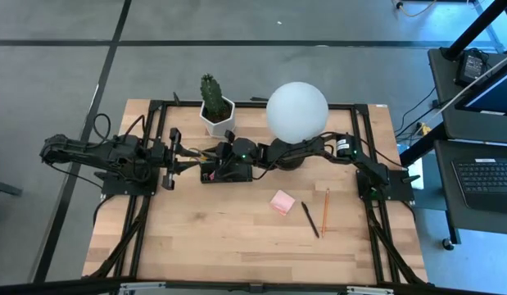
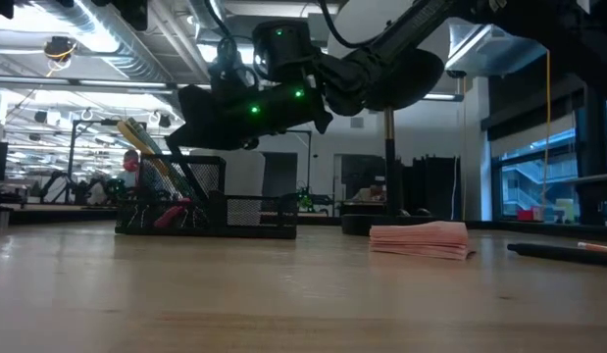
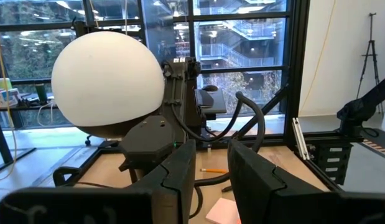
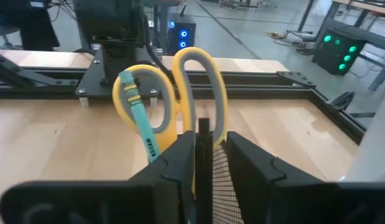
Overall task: Pick and place office supplies into organizer
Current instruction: Put the left black pen into the black desk organizer, then put the pink sticky notes into the black desk organizer
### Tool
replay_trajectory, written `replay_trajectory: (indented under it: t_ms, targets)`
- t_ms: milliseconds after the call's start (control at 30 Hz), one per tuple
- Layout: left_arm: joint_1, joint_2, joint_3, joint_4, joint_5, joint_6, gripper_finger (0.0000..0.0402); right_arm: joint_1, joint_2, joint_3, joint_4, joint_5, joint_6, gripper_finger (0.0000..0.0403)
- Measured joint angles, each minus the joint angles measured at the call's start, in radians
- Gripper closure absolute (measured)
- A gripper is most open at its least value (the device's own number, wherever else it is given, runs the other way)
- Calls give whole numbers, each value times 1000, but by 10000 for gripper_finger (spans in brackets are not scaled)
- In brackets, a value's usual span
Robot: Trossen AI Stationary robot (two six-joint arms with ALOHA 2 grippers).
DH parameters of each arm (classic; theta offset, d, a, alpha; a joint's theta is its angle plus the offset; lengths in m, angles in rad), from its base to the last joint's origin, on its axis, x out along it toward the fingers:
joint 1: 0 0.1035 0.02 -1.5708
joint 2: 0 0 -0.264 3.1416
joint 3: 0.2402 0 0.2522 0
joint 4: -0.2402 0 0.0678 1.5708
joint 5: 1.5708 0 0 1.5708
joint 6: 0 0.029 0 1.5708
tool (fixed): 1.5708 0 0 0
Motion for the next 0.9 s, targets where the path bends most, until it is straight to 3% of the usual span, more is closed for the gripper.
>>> replay_trajectory:
  t_ms: [167, 333, 667, 900]
  targets:
    - [0, 0, 0, -11, 0, 0, 313, 19, -58, 0, -72, -55, -7, 267]
    - [0, 0, 0, -28, 0, 0, 313, 52, -167, 0, -339, -57, 4, 221]
    - [0, 1, 0, -59, 0, 0, 313, 195, -369, 1, -1154, -55, 340, 189]
    - [0, 2, 0, -84, 0, 0, 313, 364, -394, 0, -1451, 52, 624, 190]
